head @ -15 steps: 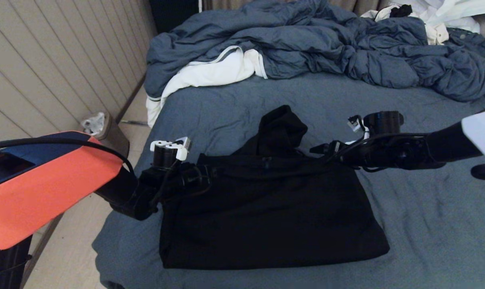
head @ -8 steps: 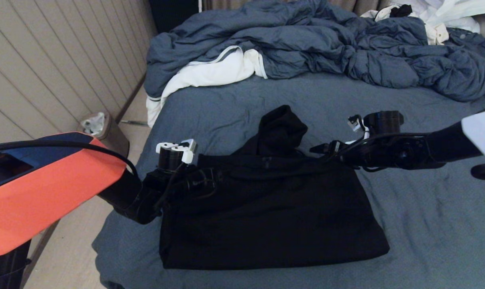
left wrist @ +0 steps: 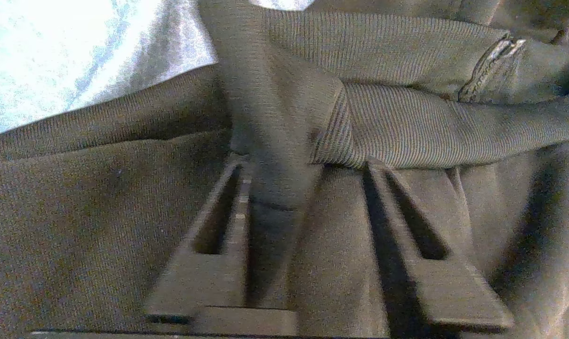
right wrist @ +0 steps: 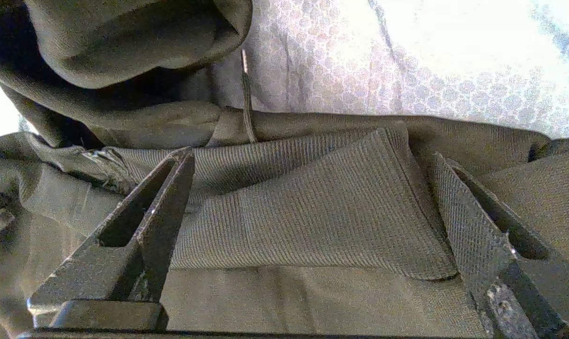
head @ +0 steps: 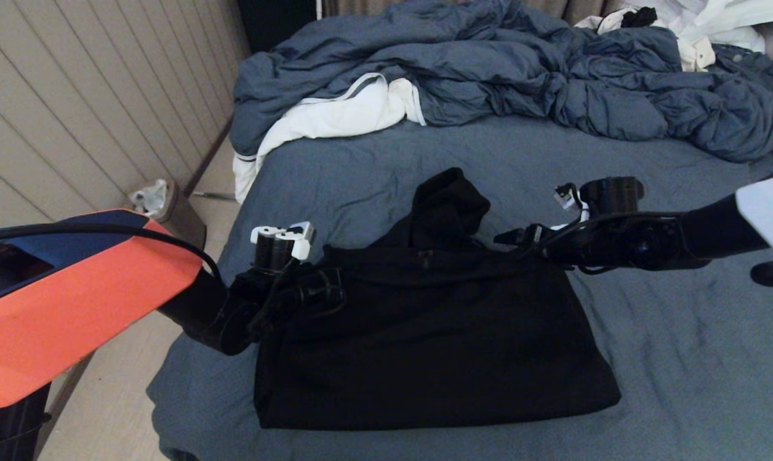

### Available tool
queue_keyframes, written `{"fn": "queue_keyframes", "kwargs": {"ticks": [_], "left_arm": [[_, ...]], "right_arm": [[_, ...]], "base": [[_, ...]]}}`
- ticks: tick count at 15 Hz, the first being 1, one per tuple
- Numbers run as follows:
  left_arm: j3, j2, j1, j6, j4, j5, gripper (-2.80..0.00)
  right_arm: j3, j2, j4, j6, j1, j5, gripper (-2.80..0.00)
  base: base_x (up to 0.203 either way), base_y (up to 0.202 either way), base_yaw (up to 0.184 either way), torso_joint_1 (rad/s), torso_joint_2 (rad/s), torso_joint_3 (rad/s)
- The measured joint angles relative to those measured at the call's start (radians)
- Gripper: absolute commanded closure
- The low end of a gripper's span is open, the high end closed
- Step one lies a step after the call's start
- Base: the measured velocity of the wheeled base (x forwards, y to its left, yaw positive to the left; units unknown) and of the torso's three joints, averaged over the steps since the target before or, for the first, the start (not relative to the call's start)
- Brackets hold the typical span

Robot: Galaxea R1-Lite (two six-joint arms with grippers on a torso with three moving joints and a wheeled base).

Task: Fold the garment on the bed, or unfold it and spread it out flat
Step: Unfold the black sweatshirt

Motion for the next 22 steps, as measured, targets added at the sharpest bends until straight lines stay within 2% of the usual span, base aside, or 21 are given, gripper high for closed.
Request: {"fn": "queue_keyframes", "kwargs": {"ticks": [8, 14, 22], "left_arm": [[-0.012, 0.009, 0.002, 0.000, 0.002, 0.000, 0.00], [-0.015, 0.012, 0.002, 0.000, 0.007, 0.000, 0.00], [-0.024, 0.019, 0.004, 0.000, 0.013, -0.001, 0.00]], "right_arm": [[0.003, 0.001, -0.001, -0.002, 0.001, -0.001, -2.80], [0.018, 0.003, 0.002, -0.061, -0.003, -0.002, -2.80], [0.024, 0.005, 0.001, -0.085, -0.003, -0.003, -2.80]], "base": [[0.000, 0.000, 0.000, 0.000, 0.00, 0.000], [0.000, 0.000, 0.000, 0.000, 0.00, 0.000], [0.000, 0.000, 0.000, 0.000, 0.00, 0.000]]}}
